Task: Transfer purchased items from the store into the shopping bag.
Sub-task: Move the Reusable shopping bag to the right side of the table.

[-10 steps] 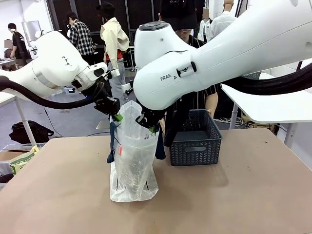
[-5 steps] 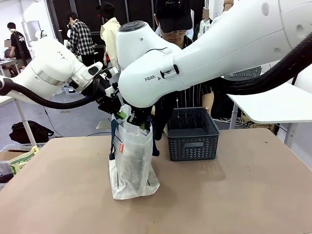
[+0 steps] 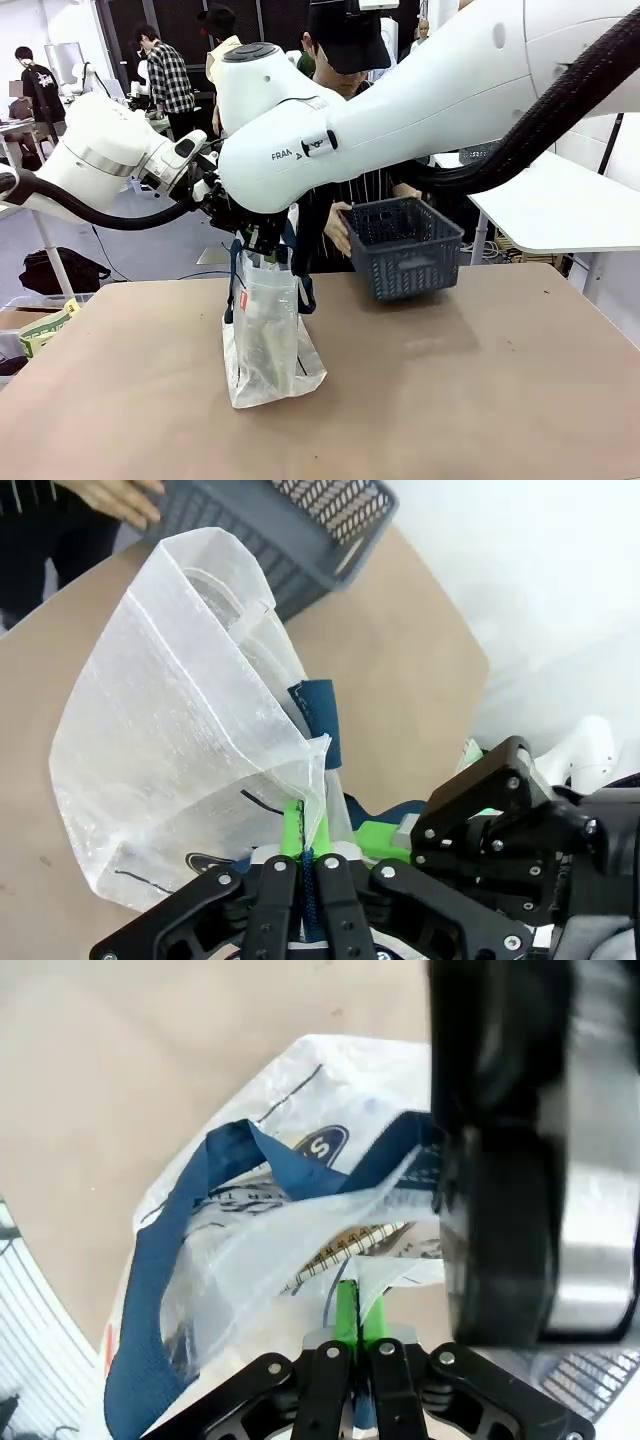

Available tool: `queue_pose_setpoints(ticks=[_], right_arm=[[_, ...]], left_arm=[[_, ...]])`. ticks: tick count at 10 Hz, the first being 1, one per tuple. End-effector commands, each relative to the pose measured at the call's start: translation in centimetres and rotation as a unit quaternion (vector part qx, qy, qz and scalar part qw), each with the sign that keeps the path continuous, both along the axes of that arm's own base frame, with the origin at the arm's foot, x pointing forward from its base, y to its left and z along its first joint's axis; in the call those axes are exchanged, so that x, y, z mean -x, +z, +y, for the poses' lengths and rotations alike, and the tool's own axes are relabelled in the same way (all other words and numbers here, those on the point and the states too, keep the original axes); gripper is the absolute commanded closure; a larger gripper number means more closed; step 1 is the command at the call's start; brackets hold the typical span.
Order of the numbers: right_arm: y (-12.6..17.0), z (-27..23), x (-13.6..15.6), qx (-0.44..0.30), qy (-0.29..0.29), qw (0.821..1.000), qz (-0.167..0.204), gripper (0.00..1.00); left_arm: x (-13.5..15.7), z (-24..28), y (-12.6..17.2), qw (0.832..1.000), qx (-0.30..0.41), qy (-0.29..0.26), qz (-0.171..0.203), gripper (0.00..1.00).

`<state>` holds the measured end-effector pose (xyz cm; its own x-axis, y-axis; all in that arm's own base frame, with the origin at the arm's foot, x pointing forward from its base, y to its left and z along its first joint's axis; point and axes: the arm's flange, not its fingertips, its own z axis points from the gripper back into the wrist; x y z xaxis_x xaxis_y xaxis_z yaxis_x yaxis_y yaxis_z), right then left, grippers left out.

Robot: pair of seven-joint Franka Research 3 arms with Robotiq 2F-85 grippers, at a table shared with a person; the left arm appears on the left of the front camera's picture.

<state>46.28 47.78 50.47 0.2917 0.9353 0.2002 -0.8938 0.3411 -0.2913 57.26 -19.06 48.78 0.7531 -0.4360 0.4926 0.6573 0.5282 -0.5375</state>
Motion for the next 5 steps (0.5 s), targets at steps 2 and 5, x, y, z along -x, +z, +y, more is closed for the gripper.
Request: queue_pose_setpoints(ticks=[2,5], right_arm=[[0.0,1.7,-1.2,0.026,0.038,0.999,0.002,1.00],[-0.1,3.1,-1.4,0.030,0.070,0.997,0.008,1.00]], left_arm=[[-0.8,0.5,0.5,0.998,0.054,-0.020,-0.011,1.00],[-1.3,0.8,-0.4,0.996,0.091,-0.021,-0.010,1.00]])
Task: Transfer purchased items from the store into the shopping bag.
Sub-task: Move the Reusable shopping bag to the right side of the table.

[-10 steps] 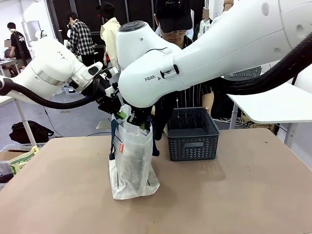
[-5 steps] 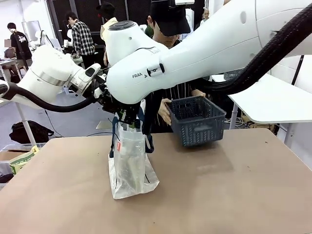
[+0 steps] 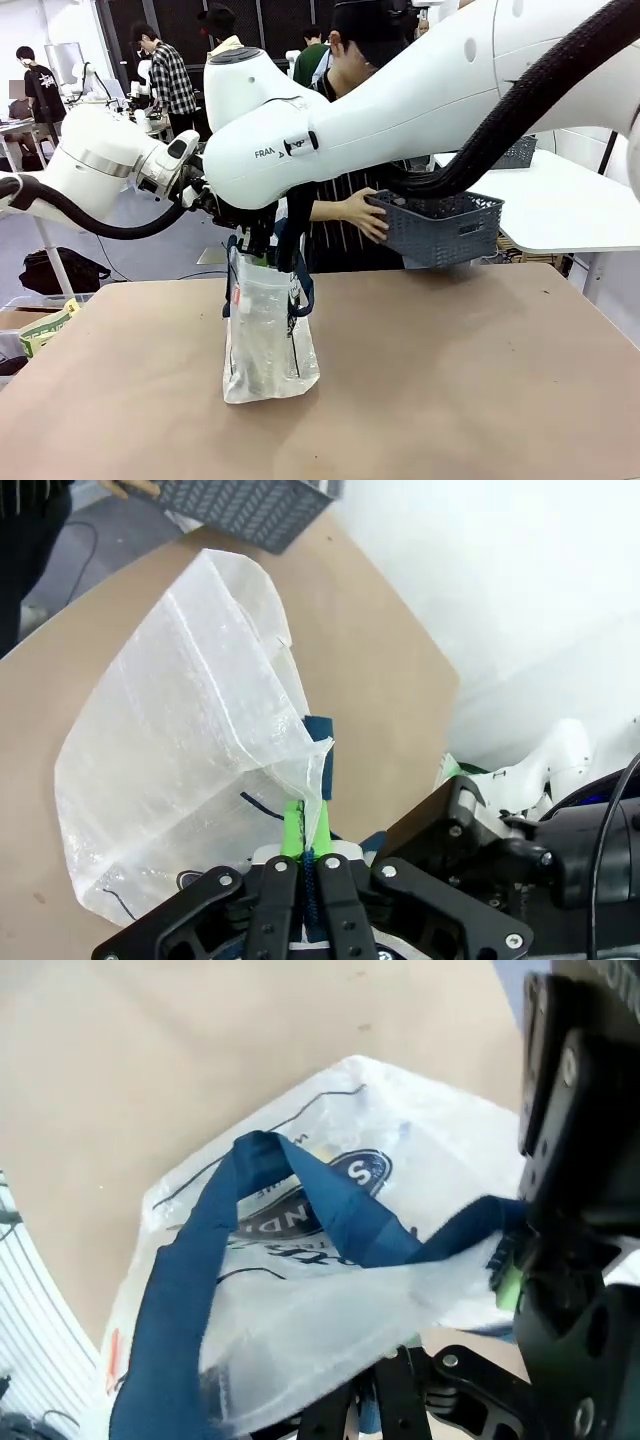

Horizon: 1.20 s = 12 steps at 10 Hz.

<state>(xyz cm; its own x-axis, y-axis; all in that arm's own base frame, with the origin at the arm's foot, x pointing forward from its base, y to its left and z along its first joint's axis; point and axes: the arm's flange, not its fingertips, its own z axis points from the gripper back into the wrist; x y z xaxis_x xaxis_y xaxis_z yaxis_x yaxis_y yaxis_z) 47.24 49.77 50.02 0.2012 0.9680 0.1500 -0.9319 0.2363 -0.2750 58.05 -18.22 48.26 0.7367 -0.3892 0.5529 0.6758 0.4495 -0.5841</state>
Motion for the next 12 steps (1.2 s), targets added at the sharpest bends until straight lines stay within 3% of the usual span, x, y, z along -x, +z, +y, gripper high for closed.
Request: queue_pose_setpoints(ticks=[1,7,8,12], right_arm=[[0.4,1.6,-0.3,0.002,0.032,0.999,-0.005,1.00],[-0.5,4.2,-0.2,0.023,0.081,0.996,0.009,1.00],[-0.6,4.5,-0.2,0.030,0.082,0.996,0.010,1.00],[-1.0,5.2,-0.2,0.033,0.089,0.995,0.015,1.00]], left_arm=[[-0.7,0.0,-0.2,0.999,0.041,-0.012,0.001,1.00],[-1.5,0.2,-1.1,0.995,0.093,-0.043,0.004,1.00],[-1.4,0.2,-1.2,0.994,0.096,-0.044,0.000,0.91],[-1.5,0.3,-1.1,0.990,0.123,-0.070,-0.019,0.18]])
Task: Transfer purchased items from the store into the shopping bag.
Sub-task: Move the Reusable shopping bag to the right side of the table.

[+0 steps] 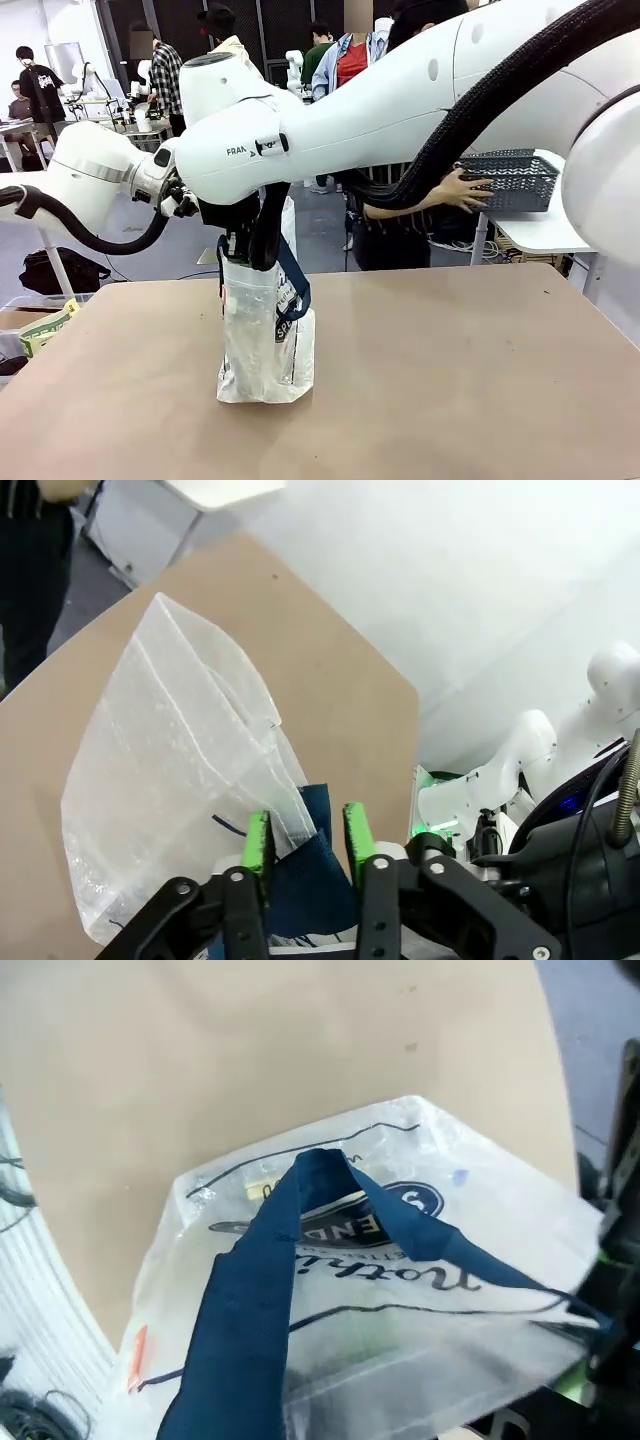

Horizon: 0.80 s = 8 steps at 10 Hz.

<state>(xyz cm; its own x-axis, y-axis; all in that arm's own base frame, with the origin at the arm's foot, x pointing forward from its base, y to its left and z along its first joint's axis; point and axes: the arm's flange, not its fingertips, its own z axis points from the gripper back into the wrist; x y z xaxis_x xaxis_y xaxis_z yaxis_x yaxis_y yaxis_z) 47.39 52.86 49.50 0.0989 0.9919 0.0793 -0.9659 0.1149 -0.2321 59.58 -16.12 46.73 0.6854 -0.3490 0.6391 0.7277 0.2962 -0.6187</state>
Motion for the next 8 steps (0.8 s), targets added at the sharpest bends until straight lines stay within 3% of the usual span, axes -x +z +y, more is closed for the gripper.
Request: queue_pose_setpoints(ticks=[1,5,8], right_arm=[[-0.5,2.2,0.0,0.000,0.036,0.999,-0.011,1.00],[-0.6,2.9,0.0,0.004,0.041,0.999,-0.009,1.00],[-0.7,3.5,0.3,0.007,0.049,0.999,-0.013,1.00]], left_arm=[[0.0,-1.9,0.4,0.997,0.061,-0.046,-0.010,0.00],[-0.5,-2.7,0.2,0.995,0.076,-0.062,-0.015,0.00],[-0.7,-3.2,0.5,0.998,0.047,-0.040,-0.018,0.00]])
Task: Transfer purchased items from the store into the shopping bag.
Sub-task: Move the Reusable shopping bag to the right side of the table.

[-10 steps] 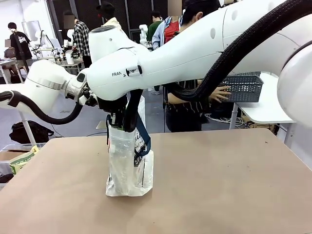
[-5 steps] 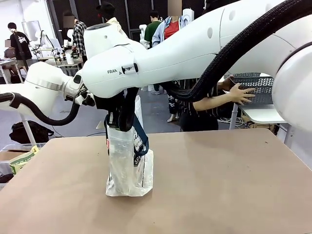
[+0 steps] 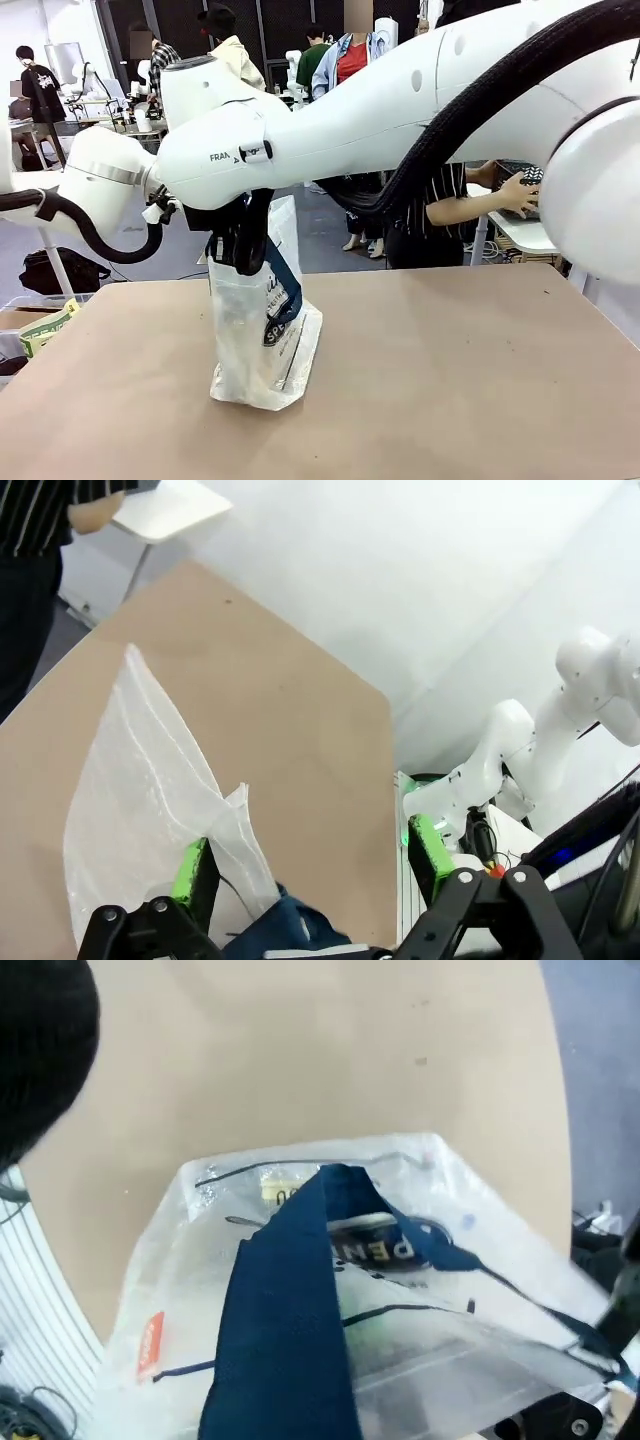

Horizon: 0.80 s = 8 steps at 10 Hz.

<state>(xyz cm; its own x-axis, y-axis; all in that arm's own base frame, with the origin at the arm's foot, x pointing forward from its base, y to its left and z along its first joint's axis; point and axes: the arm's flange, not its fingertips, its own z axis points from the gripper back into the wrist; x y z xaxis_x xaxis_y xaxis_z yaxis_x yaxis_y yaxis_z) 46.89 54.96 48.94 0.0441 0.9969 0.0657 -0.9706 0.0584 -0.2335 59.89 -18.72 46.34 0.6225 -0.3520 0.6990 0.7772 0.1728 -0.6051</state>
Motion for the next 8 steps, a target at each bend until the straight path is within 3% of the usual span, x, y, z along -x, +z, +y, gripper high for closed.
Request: queue_pose_setpoints(ticks=[1,6,8], right_arm=[[-0.2,1.5,-0.2,0.000,0.024,1.000,-0.012,1.00],[-0.2,1.6,0.0,-0.002,0.027,1.000,-0.012,1.00],[-0.2,1.6,0.1,-0.004,0.029,0.999,-0.015,1.00]], left_arm=[[-0.6,-0.8,1.0,1.000,-0.005,0.004,0.006,0.00],[-1.3,-2.3,0.8,0.998,-0.061,-0.016,0.026,0.00],[-1.7,-2.8,0.7,0.995,-0.091,-0.007,0.041,0.09]])
